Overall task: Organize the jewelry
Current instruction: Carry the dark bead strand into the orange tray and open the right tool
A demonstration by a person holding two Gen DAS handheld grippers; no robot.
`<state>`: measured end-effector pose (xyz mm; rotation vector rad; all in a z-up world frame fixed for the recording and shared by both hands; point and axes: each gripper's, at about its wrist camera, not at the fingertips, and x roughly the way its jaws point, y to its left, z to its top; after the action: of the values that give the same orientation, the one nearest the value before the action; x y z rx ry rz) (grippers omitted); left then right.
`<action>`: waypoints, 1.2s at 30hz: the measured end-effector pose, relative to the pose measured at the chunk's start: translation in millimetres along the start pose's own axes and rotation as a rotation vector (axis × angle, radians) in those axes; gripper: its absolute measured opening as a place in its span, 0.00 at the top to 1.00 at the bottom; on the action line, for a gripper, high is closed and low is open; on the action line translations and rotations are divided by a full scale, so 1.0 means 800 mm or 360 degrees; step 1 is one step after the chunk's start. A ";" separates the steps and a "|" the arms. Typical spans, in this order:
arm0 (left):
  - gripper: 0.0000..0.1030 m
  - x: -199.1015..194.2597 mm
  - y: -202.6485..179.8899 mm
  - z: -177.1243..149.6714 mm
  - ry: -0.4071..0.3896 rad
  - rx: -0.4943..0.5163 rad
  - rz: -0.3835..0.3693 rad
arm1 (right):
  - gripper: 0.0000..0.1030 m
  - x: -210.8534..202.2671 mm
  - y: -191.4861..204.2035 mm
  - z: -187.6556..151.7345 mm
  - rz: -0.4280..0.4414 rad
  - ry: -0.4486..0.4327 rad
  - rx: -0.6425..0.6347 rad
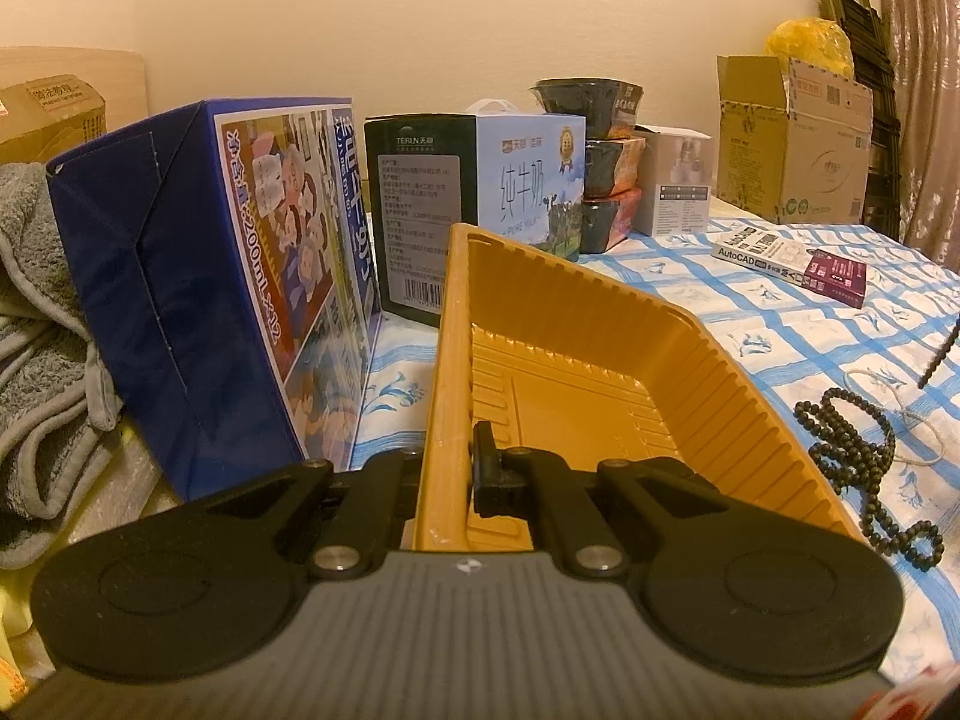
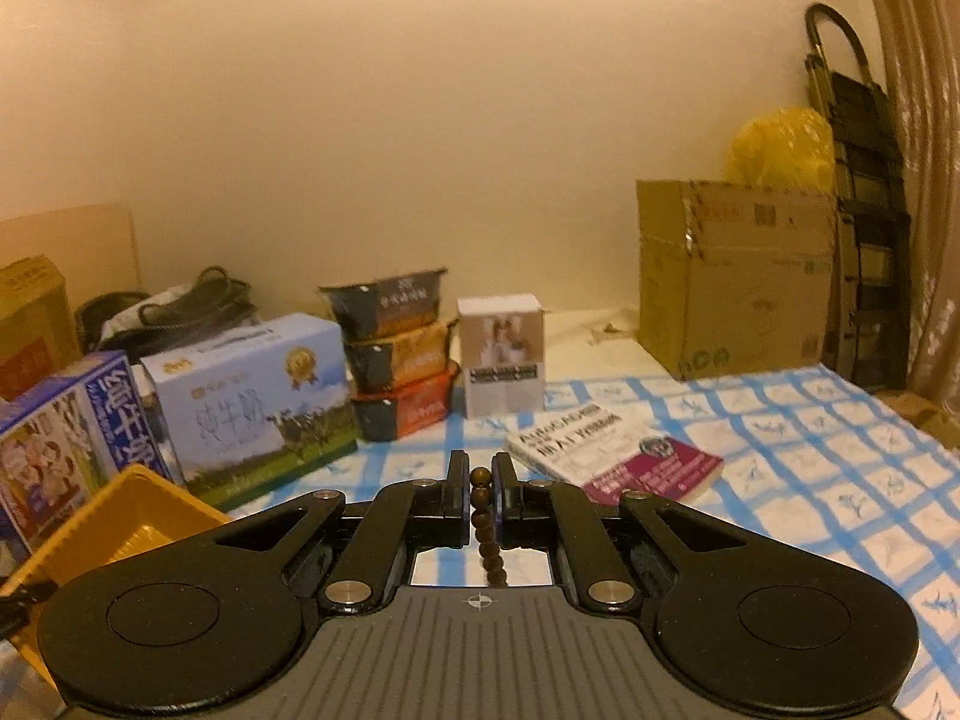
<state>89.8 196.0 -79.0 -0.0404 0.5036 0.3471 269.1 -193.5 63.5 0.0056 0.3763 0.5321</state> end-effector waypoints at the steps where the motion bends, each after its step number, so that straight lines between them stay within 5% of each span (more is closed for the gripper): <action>1: 0.97 0.000 0.000 0.000 0.0001 -0.0002 0.0000 | 0.93 -0.004 0.004 0.006 0.0013 -0.0009 -0.0007; 10: 0.96 0.001 0.000 0.001 0.0017 -0.0005 -0.0004 | 0.93 -0.025 0.059 0.038 0.0235 -0.0023 -0.0024; 21: 0.96 0.001 0.001 0.004 0.0016 -0.0028 -0.0007 | 0.93 0.017 0.177 0.038 0.0624 0.0058 -0.0002; 36: 0.96 -0.001 0.002 0.004 0.0013 -0.0047 -0.0013 | 0.93 0.118 0.261 -0.053 0.0799 0.0421 0.0079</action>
<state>89.8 197.8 -75.6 -0.0727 0.5061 0.3462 226.0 29.9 12.6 0.0795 0.6530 1.0247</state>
